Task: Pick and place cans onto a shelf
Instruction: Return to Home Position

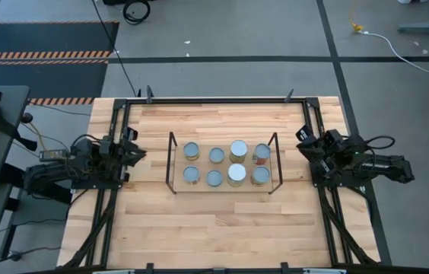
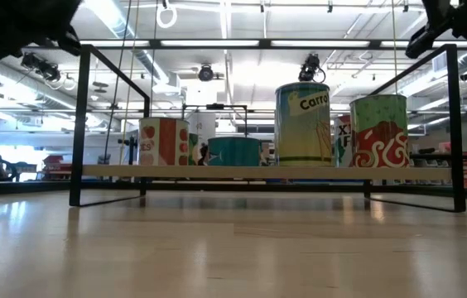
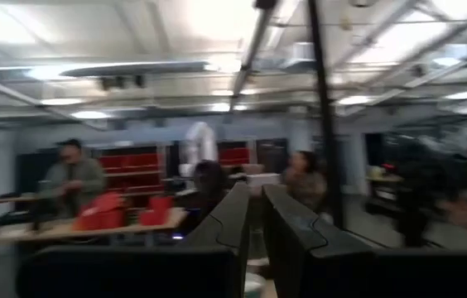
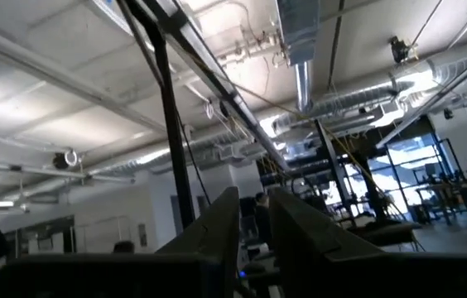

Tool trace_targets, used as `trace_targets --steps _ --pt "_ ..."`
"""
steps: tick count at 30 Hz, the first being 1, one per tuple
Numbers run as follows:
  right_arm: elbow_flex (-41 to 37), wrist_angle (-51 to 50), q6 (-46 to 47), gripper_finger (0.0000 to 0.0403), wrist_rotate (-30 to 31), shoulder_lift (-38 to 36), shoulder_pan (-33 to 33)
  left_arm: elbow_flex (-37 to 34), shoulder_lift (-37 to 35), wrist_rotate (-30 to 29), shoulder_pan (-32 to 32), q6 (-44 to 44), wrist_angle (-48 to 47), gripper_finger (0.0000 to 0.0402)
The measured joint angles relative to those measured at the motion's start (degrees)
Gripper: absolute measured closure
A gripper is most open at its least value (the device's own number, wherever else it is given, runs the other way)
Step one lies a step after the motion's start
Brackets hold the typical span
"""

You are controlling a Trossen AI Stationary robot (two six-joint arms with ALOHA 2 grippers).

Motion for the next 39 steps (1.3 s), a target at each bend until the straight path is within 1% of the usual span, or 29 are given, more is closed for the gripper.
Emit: trace_targets --steps 2,5,10,14,17,21,23,25,28,30,32,35,36,39 --pt "0.0 -2.3 -2.0 0.0325 -1.4 0.0 0.0 0.0 0.0 3.7 0.0 -0.3 -0.5 0.0361" --pt "0.0 -6.9 -6.0 0.0325 -5.9 0.0 0.0 0.0 0.0 8.3 0.0 -1.8 -3.1 0.0361" --pt "0.0 -14.5 -8.4 0.0325 -7.4 0.0 0.0 0.0 0.0 13.1 0.0 -3.3 -3.9 0.0361" --pt "0.0 -18.6 -8.7 0.0325 -9.8 0.0 0.0 0.0 0.0 13.8 0.0 -3.1 -6.8 0.0361" --pt "0.0 -21.0 -7.3 0.0325 -13.7 0.0 0.0 0.0 0.0 13.8 0.0 -3.7 -10.5 0.0361" --pt "0.0 -19.4 -5.4 0.0325 -18.2 0.0 0.3 0.0 0.0 14.3 0.0 -4.1 -12.3 0.0361" --pt "0.0 -19.3 -5.6 0.0325 -21.4 0.0 0.8 0.0 0.0 15.2 0.0 -3.7 -12.8 0.0361" --pt "0.0 -20.2 -3.5 0.0325 -25.1 0.0 1.4 0.0 0.0 17.2 0.0 -3.6 -12.9 0.0361" --pt "0.0 -20.3 2.4 0.0325 -30.9 0.0 2.6 0.0 0.0 21.9 0.0 -6.3 -13.3 0.0361" --pt "0.0 -20.4 3.2 0.0325 -35.0 0.0 3.5 0.0 0.0 25.7 0.0 -8.0 -15.3 0.0361" --pt "0.0 -20.8 1.0 0.0325 -39.5 0.0 4.4 0.0 0.0 28.6 0.0 -9.2 -18.1 0.0361" --pt "0.0 -22.9 -5.5 0.0325 -47.0 0.0 5.4 0.0 0.0 29.0 0.0 -10.2 -23.8 0.0361" --pt "0.0 -23.7 -7.1 0.0325 -48.7 0.0 5.7 0.0 0.0 28.9 0.0 -10.1 -24.2 0.0361" --pt "0.0 -24.2 -8.3 0.0325 -48.4 0.0 6.1 0.0 0.1 27.6 0.1 -8.4 -24.6 0.0361"
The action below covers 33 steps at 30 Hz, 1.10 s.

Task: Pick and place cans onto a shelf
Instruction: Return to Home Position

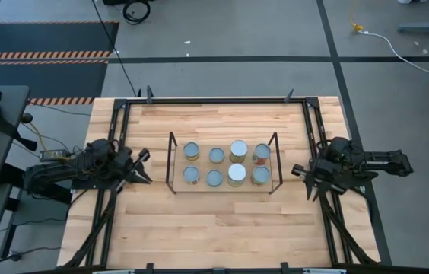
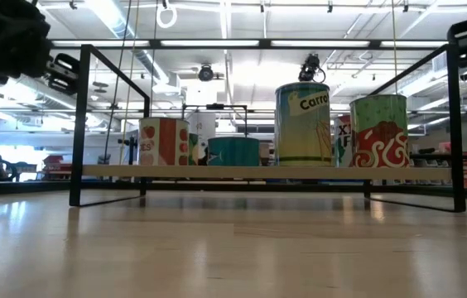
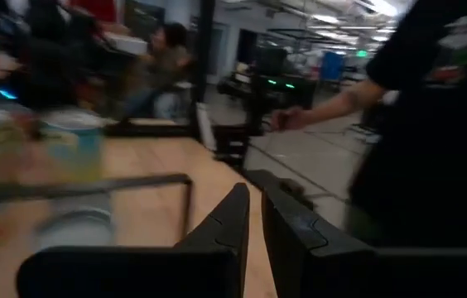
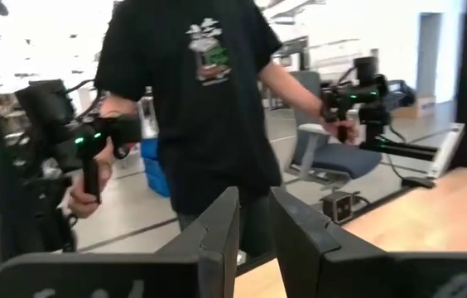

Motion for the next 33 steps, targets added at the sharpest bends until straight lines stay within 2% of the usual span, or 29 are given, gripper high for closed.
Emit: trace_targets --steps 2,6,10,13,20,23,26,33 --pt "0.0 -0.1 0.8 0.0325 2.3 0.0 0.0 0.0 -0.1 -3.6 0.0 2.5 0.0 0.0361" --pt "0.0 -1.8 2.0 0.0325 11.6 0.0 0.0 0.0 0.4 -15.0 0.0 7.0 -0.2 0.0361" --pt "0.0 -6.3 -3.4 0.0325 19.0 0.0 0.0 0.0 1.4 -25.9 0.0 10.3 -1.1 0.0361" --pt "0.0 -6.1 -6.6 0.0325 24.0 0.0 -0.1 0.0 2.8 -31.7 0.0 10.6 -1.9 0.0361" --pt "0.0 -6.1 -8.0 0.0325 41.2 0.0 -0.1 0.0 7.1 -34.4 0.0 11.0 -2.3 0.0361" --pt "0.0 -6.0 -8.3 0.0325 45.9 0.0 -0.1 0.0 8.2 -34.4 0.0 9.8 -1.8 0.0361" --pt "0.0 -6.0 -10.4 0.0325 47.6 0.0 -0.1 0.0 8.4 -34.3 0.0 9.8 -1.1 0.0361" --pt "0.0 -6.0 -15.5 0.0325 47.2 0.0 -0.1 0.0 8.4 -34.1 0.0 9.9 1.1 0.0361"
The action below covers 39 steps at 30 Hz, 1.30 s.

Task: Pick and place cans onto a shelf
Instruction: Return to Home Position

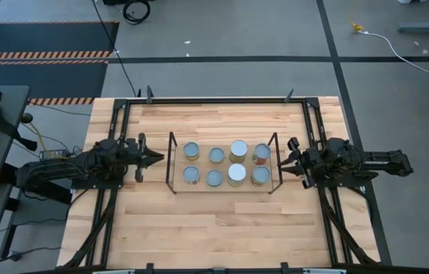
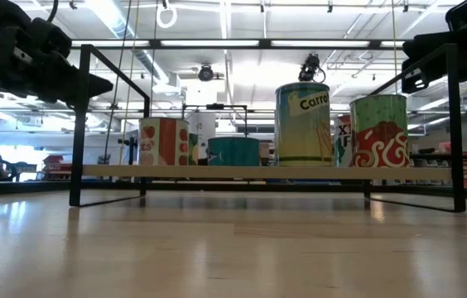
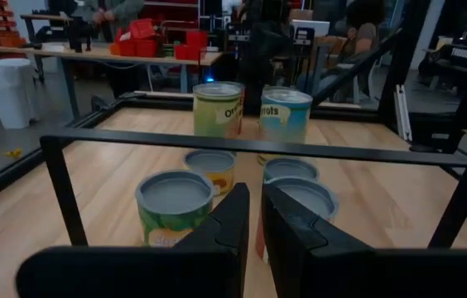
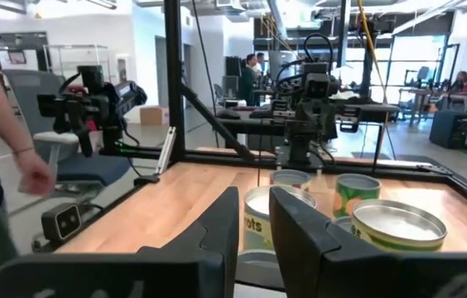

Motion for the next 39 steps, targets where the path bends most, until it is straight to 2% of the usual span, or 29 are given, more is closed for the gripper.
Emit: trace_targets --steps 7,12,39 --pt "0.0 0.0 -2.1 0.0325 1.5 0.0 0.0 0.0 0.0 0.0 0.0 0.0 0.4 0.0361" --pt "0.0 0.2 -9.2 0.0325 4.8 0.0 0.0 0.0 0.0 0.0 0.0 0.0 0.7 0.0361" --pt "0.0 0.2 -8.5 0.0325 4.8 0.0 0.0 0.0 0.0 -0.1 0.0 0.0 0.8 0.0361"
